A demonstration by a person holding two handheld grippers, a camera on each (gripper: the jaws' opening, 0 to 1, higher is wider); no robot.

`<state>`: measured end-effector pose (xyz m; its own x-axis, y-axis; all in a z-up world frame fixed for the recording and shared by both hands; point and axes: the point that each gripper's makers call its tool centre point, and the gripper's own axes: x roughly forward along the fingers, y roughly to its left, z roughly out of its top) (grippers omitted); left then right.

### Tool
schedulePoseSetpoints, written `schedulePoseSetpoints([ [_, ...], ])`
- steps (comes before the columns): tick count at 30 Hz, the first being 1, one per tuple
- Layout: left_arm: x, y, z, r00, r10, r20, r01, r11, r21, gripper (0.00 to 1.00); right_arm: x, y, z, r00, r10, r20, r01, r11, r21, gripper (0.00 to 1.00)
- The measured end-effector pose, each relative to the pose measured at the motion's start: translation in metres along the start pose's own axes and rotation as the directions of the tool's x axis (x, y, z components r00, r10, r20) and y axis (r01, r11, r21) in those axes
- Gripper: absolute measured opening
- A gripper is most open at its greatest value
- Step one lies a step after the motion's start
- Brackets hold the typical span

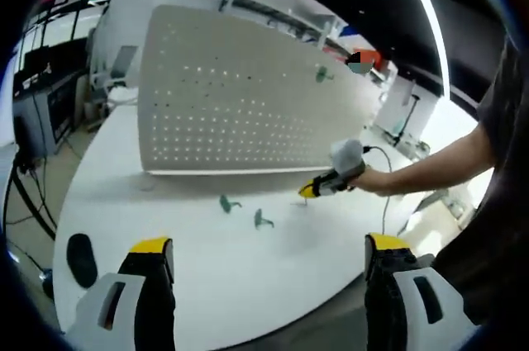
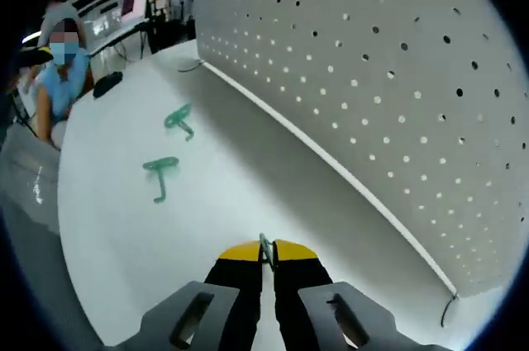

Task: Insert the hook assembly into the mounting plate slot until the hook locks in place.

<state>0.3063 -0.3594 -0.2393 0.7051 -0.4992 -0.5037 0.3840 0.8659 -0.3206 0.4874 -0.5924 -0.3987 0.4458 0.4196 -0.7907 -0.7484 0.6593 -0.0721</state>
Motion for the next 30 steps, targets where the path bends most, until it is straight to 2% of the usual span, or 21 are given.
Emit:
schedulePoseSetpoints([
  [5,0.001,-0.004,0.005,1.0,-0.009,0.012,0.009,1.0,0.006,0.97,-0.009,0.003,0.009,0.999,-0.006,0.036,0.005,1.0,0.02,0.02],
  [12,0.004,-0.013,0.008,0.999,-0.035,0.018,0.034,0.999,0.028,0.97,-0.031,0.019,0.033,0.993,0.0,0.117,-0.007,0.998,0.059,0.02],
  [14,0.003,-0.017,0.01,0.999,-0.043,0.023,0.042,0.999,0.032,0.97,-0.038,0.024,0.043,0.988,0.004,0.151,-0.014,0.998,0.064,0.02],
  [22,0.002,-0.028,0.012,0.997,-0.065,0.029,0.063,0.996,0.057,0.97,-0.065,0.043,0.066,0.975,0.011,0.22,-0.025,0.998,0.063,0.02],
  [25,0.002,-0.034,0.014,0.997,-0.074,0.034,0.072,0.995,0.067,0.96,-0.078,0.055,0.078,0.968,0.02,0.249,-0.026,0.999,0.019,0.02],
  [30,0.004,-0.04,0.014,0.996,-0.08,0.029,0.078,0.995,0.066,0.96,-0.098,0.079,0.095,0.951,0.05,0.304,-0.058,0.998,0.018,0.02],
])
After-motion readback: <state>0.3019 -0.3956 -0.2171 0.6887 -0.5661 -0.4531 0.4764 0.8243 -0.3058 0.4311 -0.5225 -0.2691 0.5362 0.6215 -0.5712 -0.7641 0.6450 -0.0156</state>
